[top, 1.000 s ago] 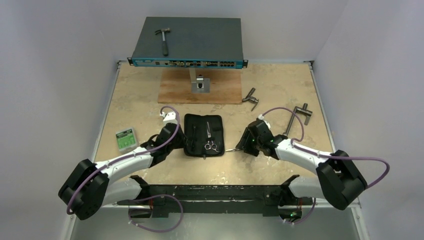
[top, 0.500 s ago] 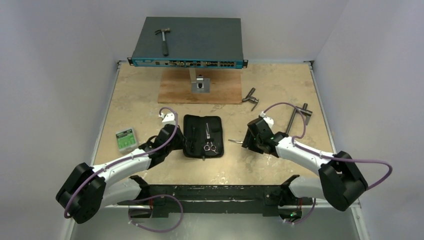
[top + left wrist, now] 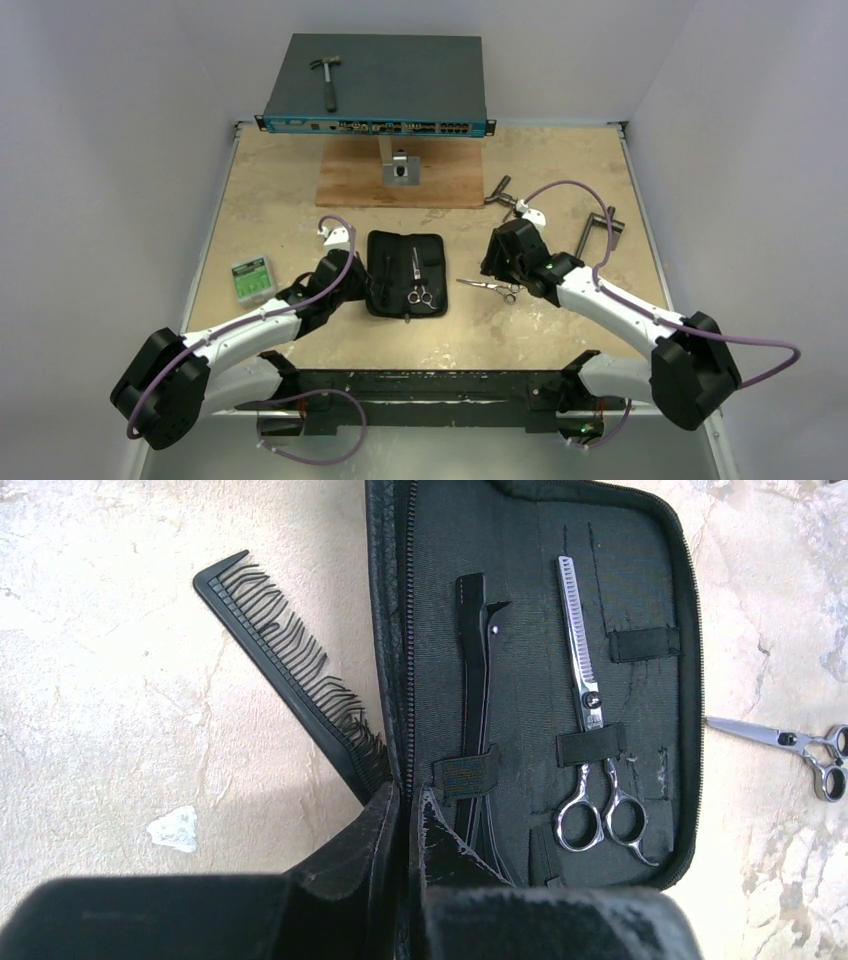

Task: Sort the hair-cutting tools
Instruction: Adjust the scissors at the center of the board.

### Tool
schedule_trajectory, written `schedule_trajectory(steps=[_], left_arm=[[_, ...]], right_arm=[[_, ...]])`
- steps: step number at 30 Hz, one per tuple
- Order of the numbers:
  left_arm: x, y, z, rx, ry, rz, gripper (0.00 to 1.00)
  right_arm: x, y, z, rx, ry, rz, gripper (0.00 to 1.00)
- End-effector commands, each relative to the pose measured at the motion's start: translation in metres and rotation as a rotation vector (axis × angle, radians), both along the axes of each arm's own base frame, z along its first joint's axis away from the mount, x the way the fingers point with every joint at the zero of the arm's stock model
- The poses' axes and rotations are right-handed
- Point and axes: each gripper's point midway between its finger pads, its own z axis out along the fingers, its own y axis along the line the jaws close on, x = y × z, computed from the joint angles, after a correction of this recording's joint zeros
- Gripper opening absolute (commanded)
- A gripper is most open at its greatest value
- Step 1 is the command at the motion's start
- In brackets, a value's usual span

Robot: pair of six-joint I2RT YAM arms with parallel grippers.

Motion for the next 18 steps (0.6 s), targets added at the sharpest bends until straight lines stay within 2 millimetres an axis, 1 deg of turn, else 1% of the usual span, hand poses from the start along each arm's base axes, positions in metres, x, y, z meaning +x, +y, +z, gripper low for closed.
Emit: schedule_trajectory(steps=[1,3,4,7,14,18], left_arm=[[-0.003,-0.009,0.003,0.008,0.004,-0.063,0.0],[-0.003,-0.011,0.004,0.007,0.002,-0.07,0.0],[-0.008,-0.008,0.0,0.026,0.024,-0.072,0.0],[-0.01,-0.007,-0.001,0.034,0.028,-0.071,0.0],[-0.013,-0.005,-0.004,0.032,0.034,-0.068,0.0],[-0.017,-0.004,-0.007,0.025,0.042,-0.074,0.0]], right_arm=[[0.031,0.024,0.022,0.019,-0.077,0.062,0.5],[0.034,0.023,0.015,-0.012,-0.065,0.064,0.49],[0.036,0.022,0.014,-0.028,-0.064,0.065,0.49],[0.035,0.02,0.011,-0.069,-0.068,0.1,0.49],[0.019,0.009,-0.016,-0.137,0.01,0.12,0.48],[0.019,0.013,-0.022,-0.121,0.023,0.126,0.48]])
